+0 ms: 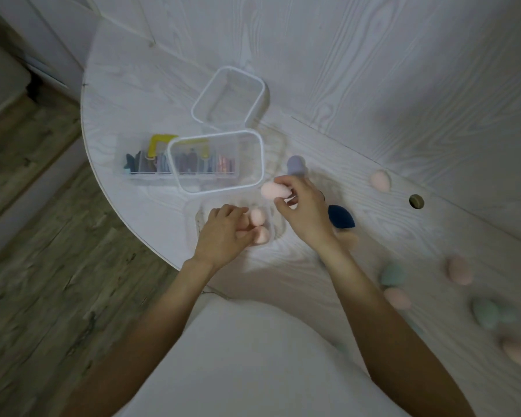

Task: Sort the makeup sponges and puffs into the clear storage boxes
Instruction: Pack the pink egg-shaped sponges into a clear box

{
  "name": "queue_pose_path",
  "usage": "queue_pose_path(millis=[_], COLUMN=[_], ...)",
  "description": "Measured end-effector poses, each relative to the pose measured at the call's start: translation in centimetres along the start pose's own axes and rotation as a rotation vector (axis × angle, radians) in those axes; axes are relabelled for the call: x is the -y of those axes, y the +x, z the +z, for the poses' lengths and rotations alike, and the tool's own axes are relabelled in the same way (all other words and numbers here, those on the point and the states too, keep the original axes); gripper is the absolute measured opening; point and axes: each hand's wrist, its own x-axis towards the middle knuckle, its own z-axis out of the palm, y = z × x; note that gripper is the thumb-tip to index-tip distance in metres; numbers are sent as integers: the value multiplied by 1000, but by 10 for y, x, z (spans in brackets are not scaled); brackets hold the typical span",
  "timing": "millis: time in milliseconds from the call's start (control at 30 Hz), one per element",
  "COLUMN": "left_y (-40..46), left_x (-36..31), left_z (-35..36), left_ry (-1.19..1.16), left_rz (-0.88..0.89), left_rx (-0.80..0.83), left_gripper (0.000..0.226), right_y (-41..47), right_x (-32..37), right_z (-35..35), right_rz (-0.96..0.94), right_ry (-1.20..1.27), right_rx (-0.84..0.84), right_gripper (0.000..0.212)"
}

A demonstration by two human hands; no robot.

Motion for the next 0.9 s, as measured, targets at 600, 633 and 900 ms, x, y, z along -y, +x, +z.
queue_pose_path(millis=[600,633,900], left_y=[-7,-8,-10], left_x=[4,3,5], left_z=[2,3,6], left_ry=[229,229,157], left_rz=[192,201,227], left_rx=[35,37,37], left_gripper=[76,76,78], right_y=[22,25,26], right_x=[-6,-4,-7], right_z=[37,36,36], right_rz=[-485,-442,-345], right_ry=[-897,-935,-895], right_rx=[280,300,345], right_gripper=[7,9,25])
